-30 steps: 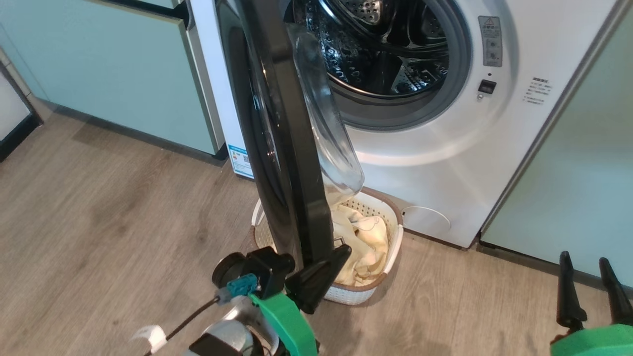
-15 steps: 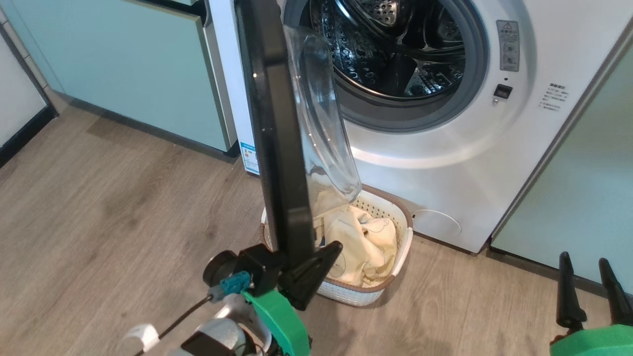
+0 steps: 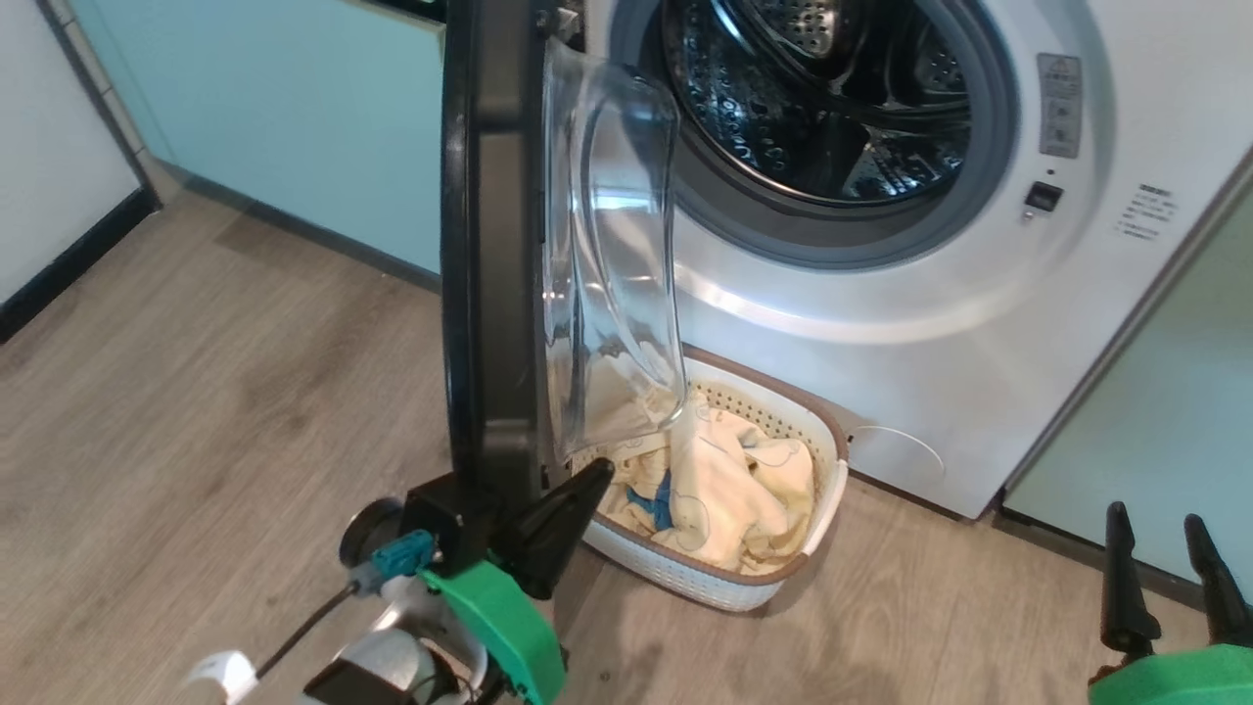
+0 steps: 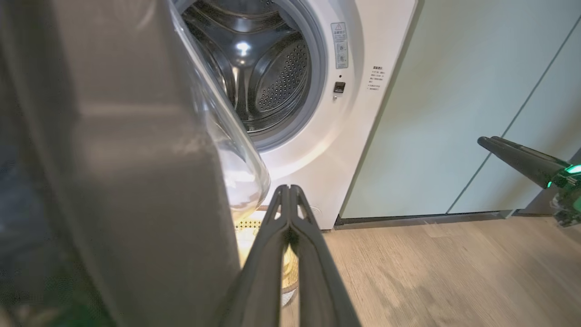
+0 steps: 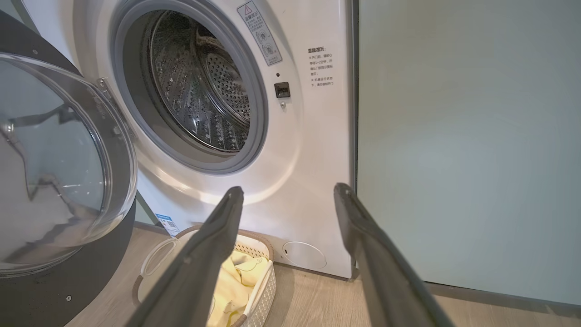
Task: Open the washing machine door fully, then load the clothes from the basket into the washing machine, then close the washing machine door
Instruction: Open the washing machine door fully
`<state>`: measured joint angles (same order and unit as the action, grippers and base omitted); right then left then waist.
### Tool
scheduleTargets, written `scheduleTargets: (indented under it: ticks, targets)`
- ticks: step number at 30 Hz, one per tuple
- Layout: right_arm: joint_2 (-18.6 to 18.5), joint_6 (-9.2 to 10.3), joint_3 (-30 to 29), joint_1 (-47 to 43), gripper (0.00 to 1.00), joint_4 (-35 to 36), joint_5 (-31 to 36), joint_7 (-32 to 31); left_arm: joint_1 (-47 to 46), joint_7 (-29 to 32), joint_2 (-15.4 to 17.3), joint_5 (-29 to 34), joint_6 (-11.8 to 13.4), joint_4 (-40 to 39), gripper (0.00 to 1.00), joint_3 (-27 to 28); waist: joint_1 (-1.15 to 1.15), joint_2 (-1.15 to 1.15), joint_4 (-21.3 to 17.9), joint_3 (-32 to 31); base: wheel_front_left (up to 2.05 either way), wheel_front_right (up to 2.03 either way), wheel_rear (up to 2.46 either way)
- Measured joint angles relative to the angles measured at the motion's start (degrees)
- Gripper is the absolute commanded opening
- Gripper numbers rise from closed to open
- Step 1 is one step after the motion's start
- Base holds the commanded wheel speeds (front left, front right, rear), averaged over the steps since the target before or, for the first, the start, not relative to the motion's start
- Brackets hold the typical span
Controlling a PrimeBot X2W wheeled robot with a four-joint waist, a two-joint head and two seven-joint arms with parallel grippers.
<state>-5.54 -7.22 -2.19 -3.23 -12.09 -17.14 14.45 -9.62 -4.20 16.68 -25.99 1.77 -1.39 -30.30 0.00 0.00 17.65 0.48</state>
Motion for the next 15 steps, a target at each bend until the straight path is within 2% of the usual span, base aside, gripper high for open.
scheduleTargets:
  ticks: [15]
  targets:
    - [0.10, 0.00, -0.10, 0.01, 1.00, 0.05, -0.01, 0.00, 0.31, -0.92, 1.78, -0.91, 1.44, 1.22, 0.00, 2.71, 0.00, 0.00, 5.75, 0.60, 0.00, 0.00, 0.00]
